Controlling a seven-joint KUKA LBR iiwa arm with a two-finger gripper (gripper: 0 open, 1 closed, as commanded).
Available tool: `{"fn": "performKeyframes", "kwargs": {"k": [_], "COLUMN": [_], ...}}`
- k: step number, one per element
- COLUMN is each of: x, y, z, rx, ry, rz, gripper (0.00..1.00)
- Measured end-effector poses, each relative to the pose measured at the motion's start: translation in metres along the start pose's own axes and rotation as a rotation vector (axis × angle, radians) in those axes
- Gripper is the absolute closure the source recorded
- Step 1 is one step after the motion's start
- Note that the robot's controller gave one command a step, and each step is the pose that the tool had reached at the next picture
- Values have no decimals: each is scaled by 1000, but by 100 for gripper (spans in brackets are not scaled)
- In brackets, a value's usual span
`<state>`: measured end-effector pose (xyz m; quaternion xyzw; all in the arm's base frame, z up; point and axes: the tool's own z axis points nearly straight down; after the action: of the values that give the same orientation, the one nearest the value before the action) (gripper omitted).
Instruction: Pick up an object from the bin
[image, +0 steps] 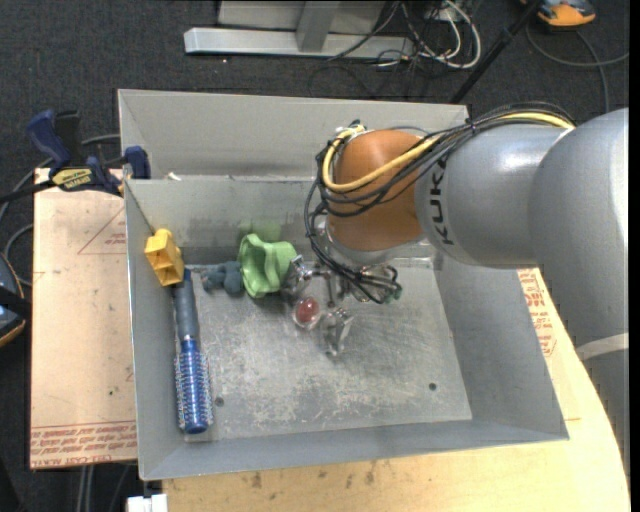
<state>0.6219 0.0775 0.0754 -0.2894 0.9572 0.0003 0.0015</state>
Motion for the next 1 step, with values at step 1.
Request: {"fn": "performKeyframes", "kwargs": {"k": [1], "x": [-2], "y": [0], "z": [-3], "rx": [0], "ry": [0], "rz": [3], "gripper": [0]}}
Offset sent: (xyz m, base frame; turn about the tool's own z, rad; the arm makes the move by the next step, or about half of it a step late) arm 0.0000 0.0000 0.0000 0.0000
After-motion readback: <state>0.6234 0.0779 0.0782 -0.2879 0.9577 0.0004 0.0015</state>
